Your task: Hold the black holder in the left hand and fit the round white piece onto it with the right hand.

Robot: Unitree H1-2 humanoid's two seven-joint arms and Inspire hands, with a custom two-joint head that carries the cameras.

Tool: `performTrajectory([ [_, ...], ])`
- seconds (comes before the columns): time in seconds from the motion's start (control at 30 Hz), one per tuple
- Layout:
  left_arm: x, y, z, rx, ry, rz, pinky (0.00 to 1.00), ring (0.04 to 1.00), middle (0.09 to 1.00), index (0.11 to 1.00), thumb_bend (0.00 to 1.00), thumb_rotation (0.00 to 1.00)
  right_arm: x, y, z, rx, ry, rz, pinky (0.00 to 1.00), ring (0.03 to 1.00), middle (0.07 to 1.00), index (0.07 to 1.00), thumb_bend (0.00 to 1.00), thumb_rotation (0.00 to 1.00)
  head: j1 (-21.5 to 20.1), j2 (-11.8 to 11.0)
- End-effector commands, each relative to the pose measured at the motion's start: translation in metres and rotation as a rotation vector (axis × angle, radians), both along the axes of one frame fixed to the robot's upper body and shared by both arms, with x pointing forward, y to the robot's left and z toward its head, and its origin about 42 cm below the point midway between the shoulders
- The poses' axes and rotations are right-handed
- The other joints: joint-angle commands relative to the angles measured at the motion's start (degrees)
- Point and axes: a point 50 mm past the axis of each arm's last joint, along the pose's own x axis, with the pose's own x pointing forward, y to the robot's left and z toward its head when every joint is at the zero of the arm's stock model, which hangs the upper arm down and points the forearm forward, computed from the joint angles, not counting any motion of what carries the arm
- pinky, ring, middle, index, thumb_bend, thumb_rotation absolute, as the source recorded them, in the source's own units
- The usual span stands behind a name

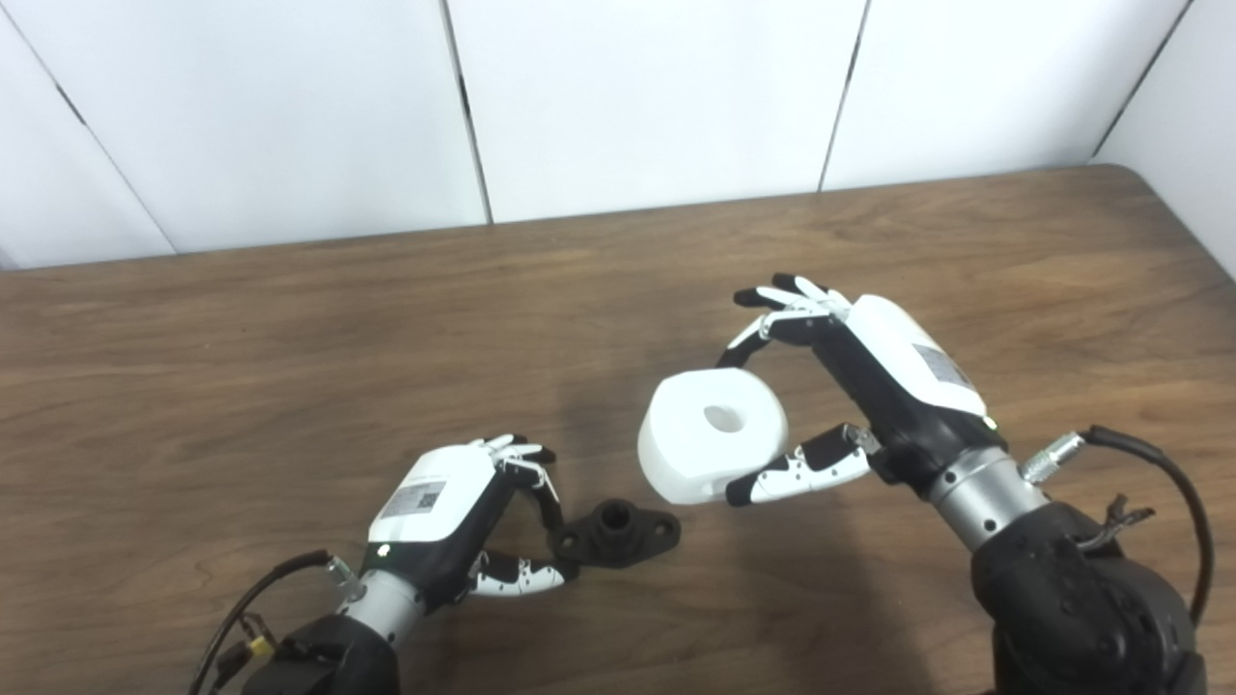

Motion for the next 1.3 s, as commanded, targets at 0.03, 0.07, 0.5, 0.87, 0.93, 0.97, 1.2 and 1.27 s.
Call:
performTrajectory([
  [0.03,-0.005,-0.004,-0.017,0.023,0.127,-0.017,0.92,0.925,0.847,0.489,0.52,0.05,-0.004,0.008,0.013,-0.002,-0.078,0.02,1.0,0.972,0.883,0.486,0.52,0.14,-0.04,0.25],
  [0.07,-0.005,-0.005,-0.016,0.024,0.127,-0.017,0.92,0.926,0.848,0.489,0.52,0.05,-0.005,0.009,0.013,-0.001,-0.077,0.022,1.0,0.972,0.883,0.486,0.52,0.14,-0.04,0.3],
  [0.5,-0.004,-0.012,-0.012,0.025,0.123,-0.019,0.91,0.925,0.845,0.489,0.52,0.05,-0.007,0.025,0.002,-0.026,-0.036,0.058,0.99,0.974,0.875,0.484,0.52,0.13,0.52,1.63],
  [0.87,-0.005,-0.012,-0.011,0.025,0.122,-0.022,0.91,0.923,0.843,0.488,0.52,0.05,-0.003,0.034,-0.01,-0.014,-0.002,0.072,1.0,0.985,0.888,0.485,0.52,0.14,0.47,1.89],
  [0.93,-0.005,-0.012,-0.011,0.025,0.123,-0.023,0.91,0.923,0.842,0.488,0.52,0.05,-0.002,0.037,-0.014,-0.013,-0.003,0.068,1.0,0.984,0.889,0.485,0.52,0.14,0.38,1.88],
  [0.97,-0.005,-0.012,-0.011,0.025,0.124,-0.023,0.91,0.924,0.843,0.488,0.52,0.05,-0.002,0.039,-0.016,-0.014,-0.004,0.067,1.0,0.984,0.892,0.486,0.52,0.14,0.35,1.88],
  [1.2,-0.005,-0.012,-0.01,0.03,0.132,-0.02,0.92,0.925,0.847,0.489,0.52,0.05,0.0,0.051,-0.022,-0.026,-0.034,0.067,1.0,0.995,0.894,0.486,0.52,0.14,0.27,1.83],
  [1.27,-0.005,-0.012,-0.011,0.029,0.135,-0.019,0.92,0.927,0.848,0.489,0.52,0.05,0.002,0.053,-0.023,-0.036,-0.052,0.068,1.0,0.999,0.893,0.486,0.52,0.14,0.34,1.58],
])
